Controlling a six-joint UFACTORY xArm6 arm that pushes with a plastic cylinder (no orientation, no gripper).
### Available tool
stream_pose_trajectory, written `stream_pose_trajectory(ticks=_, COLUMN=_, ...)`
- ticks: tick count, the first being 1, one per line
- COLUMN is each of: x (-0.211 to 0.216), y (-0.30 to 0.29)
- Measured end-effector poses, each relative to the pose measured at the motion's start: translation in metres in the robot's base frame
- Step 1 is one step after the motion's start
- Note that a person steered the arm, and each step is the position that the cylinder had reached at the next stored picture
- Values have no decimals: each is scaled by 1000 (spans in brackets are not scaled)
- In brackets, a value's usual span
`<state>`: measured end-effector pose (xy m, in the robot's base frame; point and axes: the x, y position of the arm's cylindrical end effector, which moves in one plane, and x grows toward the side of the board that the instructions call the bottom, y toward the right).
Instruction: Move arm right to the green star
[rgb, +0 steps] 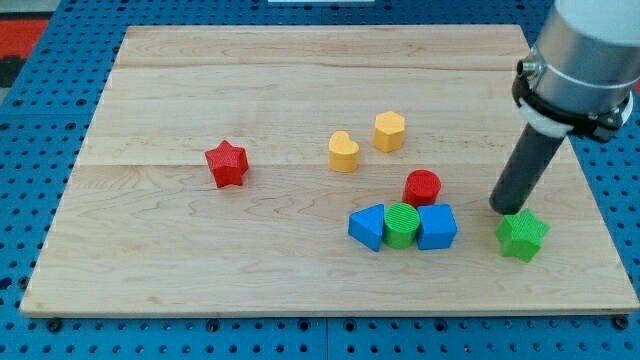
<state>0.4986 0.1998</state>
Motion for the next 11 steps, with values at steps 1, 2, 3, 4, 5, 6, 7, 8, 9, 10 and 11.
stream_pose_trajectory(ticks=1, x=-26, y=50)
stream_pose_trajectory(ticks=2, x=-24, y=104)
stream_pose_trajectory(ticks=3, x=8, y=106)
stream_pose_trajectory(ticks=4, x=34, y=90)
stream_pose_trajectory(ticks=5, x=41, y=67)
stream_pose_trajectory(ticks=6, x=41, y=61)
stream_pose_trajectory(ticks=7, x=41, y=61)
stream_pose_trajectory(ticks=8, x=41, y=46)
stream_pose_trajectory(ticks=9, x=48, y=40)
stream_pose_trajectory(ticks=10, x=73, y=66)
stream_pose_trajectory(ticks=11, x=86, y=29)
